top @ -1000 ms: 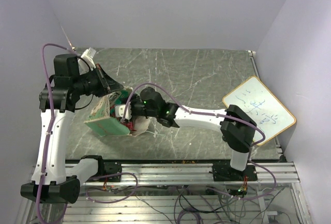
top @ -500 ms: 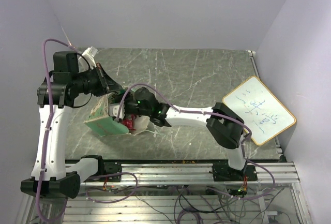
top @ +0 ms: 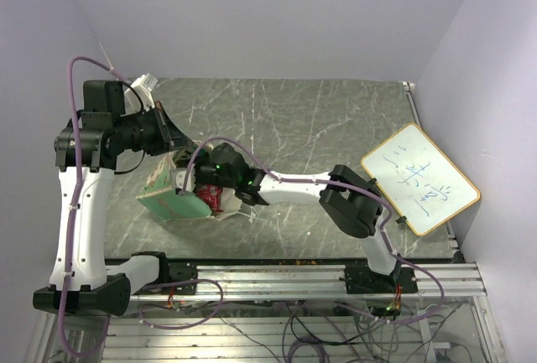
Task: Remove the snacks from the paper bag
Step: Take out the snack from the paper bag.
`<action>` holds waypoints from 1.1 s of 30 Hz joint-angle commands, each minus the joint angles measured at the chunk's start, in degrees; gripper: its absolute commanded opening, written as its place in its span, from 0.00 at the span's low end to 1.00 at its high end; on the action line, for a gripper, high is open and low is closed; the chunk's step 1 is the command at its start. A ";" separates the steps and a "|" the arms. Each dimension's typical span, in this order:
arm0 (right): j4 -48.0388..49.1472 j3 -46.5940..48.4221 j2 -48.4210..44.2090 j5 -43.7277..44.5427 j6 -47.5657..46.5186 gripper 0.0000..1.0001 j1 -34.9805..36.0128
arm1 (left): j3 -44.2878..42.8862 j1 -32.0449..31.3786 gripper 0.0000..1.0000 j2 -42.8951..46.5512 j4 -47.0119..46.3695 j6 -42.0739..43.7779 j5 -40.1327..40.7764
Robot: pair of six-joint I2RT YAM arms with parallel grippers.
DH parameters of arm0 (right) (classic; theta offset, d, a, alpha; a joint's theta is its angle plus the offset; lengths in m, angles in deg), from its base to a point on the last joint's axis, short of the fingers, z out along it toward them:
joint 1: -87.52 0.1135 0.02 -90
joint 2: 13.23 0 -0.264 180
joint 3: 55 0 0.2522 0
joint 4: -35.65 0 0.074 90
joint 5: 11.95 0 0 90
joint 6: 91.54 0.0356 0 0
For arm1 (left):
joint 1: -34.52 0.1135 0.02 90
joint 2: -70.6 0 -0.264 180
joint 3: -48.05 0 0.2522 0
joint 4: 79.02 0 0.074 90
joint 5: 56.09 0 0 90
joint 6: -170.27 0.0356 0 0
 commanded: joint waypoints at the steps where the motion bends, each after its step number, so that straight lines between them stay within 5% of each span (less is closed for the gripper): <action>1: 1.71 0.19 -1.96 1.80 1.64 0.03 0.11 | -2.75 0.06 0.07 0.65 1.30 0.96 2.09; 33: -15.65 -7.39 -23.54 5.90 9.08 0.00 3.07 | -2.94 0.09 0.07 1.42 -2.25 -5.07 10.74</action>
